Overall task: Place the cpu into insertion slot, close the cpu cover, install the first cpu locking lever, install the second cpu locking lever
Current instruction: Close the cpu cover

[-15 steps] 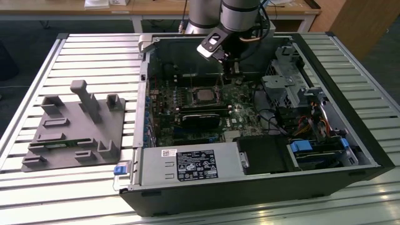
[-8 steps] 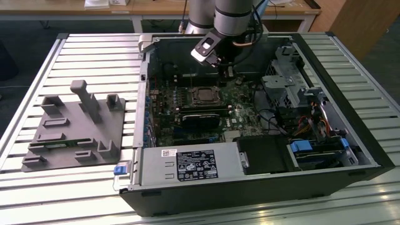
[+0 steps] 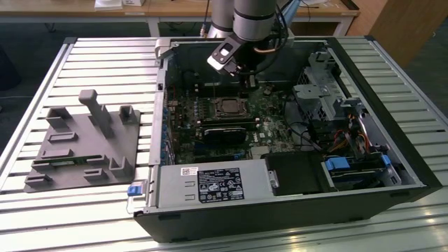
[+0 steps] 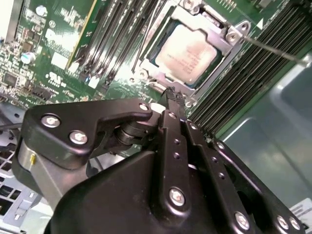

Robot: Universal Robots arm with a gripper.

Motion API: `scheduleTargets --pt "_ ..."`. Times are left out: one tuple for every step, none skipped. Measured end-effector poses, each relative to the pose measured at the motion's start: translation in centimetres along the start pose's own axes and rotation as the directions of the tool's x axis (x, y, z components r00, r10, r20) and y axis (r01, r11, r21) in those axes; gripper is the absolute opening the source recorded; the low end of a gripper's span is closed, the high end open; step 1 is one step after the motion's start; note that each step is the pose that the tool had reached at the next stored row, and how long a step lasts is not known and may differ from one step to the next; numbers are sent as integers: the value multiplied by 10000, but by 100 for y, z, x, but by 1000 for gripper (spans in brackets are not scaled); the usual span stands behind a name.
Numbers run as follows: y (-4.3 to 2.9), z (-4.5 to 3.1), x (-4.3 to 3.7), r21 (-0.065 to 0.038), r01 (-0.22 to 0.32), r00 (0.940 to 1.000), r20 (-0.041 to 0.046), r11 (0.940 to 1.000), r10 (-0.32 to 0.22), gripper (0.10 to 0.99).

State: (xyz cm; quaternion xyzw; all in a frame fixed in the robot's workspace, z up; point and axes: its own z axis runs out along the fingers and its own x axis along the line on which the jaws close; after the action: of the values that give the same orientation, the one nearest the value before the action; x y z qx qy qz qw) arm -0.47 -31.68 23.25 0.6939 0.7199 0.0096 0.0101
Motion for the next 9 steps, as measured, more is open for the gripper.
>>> scheduleTargets --pt "-9 5 1 -2 0 10000 -3 10000 0 106" --pt "-16 11 1 -1 0 10000 -2 10000 0 106" --pt "-22 21 1 1 0 10000 1 10000 0 106" --pt "-26 37 1 1 0 10000 0 10000 0 106" --pt "-27 53 1 3 1 10000 0 10000 -1 106" --pt "-30 64 1 5 0 10000 -1 10000 0 106" --pt "-33 68 1 5 0 10000 0 10000 0 106" --pt "-37 68 1 7 0 10000 2 10000 0 106" --pt "-43 69 1 7 1 10000 3 10000 -1 106"
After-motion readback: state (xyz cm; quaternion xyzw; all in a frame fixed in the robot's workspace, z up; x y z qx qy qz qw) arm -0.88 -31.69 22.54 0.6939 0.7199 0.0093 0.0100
